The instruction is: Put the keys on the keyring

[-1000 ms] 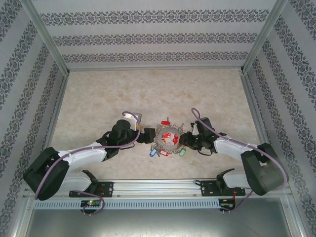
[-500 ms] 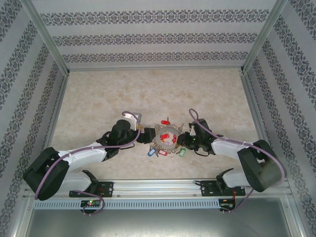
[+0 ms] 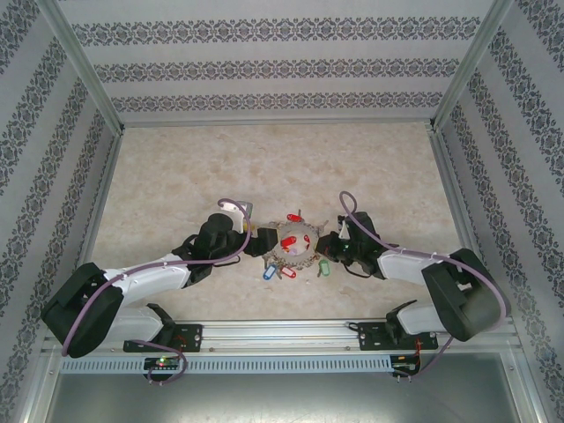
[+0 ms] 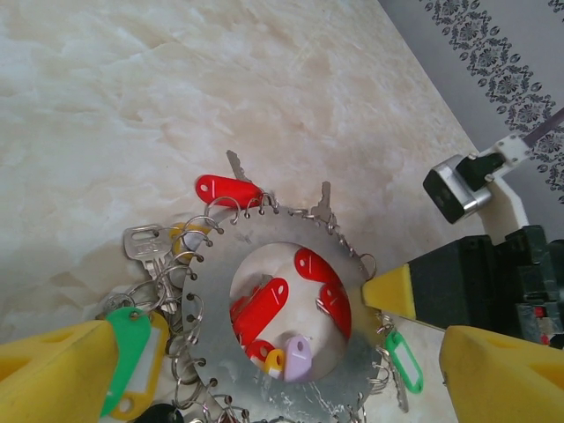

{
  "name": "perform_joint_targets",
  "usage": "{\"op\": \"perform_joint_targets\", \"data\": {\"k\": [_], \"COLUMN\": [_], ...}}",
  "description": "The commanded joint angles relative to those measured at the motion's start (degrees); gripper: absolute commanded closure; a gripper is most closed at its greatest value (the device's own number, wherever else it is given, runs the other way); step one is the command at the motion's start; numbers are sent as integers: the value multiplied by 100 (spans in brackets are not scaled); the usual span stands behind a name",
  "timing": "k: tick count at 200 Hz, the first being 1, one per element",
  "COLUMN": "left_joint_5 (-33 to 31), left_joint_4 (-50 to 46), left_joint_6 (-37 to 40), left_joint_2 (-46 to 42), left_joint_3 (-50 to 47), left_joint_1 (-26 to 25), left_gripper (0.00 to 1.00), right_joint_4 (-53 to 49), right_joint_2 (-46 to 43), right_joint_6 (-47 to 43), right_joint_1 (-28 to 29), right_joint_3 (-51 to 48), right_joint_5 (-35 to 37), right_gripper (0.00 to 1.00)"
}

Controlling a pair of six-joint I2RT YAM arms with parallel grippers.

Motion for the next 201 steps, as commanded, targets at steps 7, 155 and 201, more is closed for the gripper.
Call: {"op": "perform_joint_targets", "data": {"k": [7, 155, 201], "left_joint_5": [-90, -1579, -1571], "left_joint_4": [-186, -1156, -1108], "left_joint_6": [1, -367, -411], "left_joint_2": [33, -2295, -2316], "left_joint_3": [141, -453, -456], "left_joint_1": [-6, 90, 116], "left_gripper": [6, 1, 0], "right_joint_4": [61, 1015, 1932], "right_joint_2": [-466, -2375, -2168], "right_joint_6": [-34, 1540, 2243], "right_joint_1": [-108, -799, -775], "right_joint_3": [-78, 274, 391], "right_joint_5": [-70, -1378, -1383], "right_gripper": [98, 100, 100]}}
